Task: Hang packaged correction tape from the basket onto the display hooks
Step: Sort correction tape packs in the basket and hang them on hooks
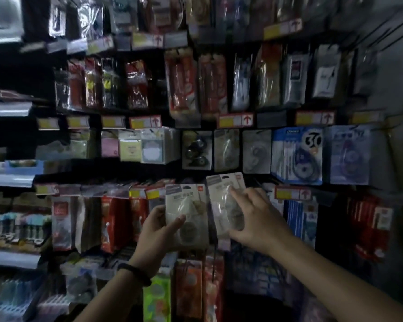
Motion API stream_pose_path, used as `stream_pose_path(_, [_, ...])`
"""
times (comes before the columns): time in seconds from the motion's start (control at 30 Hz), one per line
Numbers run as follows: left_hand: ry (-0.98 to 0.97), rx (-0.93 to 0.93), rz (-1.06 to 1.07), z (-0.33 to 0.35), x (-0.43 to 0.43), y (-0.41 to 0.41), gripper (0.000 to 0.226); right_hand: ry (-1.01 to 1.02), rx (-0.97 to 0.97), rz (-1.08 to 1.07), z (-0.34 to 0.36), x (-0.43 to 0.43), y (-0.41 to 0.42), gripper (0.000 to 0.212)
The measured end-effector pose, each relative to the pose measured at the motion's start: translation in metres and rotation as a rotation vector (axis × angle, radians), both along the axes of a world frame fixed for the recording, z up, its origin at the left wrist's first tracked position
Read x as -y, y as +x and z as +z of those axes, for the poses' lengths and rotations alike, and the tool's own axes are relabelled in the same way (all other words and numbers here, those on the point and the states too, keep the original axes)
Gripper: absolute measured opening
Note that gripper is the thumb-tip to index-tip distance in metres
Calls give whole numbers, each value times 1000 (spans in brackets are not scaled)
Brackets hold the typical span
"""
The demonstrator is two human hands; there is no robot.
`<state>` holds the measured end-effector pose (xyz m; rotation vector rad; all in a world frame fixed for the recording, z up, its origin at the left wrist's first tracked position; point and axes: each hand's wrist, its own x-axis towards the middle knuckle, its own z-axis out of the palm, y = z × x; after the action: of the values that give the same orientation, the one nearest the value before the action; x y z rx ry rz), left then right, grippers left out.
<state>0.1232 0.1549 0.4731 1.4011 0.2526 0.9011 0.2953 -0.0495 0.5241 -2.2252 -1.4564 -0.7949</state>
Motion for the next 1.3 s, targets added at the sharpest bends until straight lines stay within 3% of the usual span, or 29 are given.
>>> stream_pose_path(0.2, [70,37,2,51,-16,19,37,83,104,-116,42,-31,39,101])
stream_pose_path(0.53, [111,63,-41,79,-33,41,43,228,257,-177,75,-79,71,94])
stream_pose_path(1.03, [107,52,-15,82,-35,50,38,130,162,-305,98,-109,78,79])
stream_pose_path(1.17, [86,53,25,83,-39,60,41,165,31,-227,98,-114,86,66])
stream_pose_path(1.3, [57,73,45,80,-35,72,40,285,52,132,81,-100,75,58])
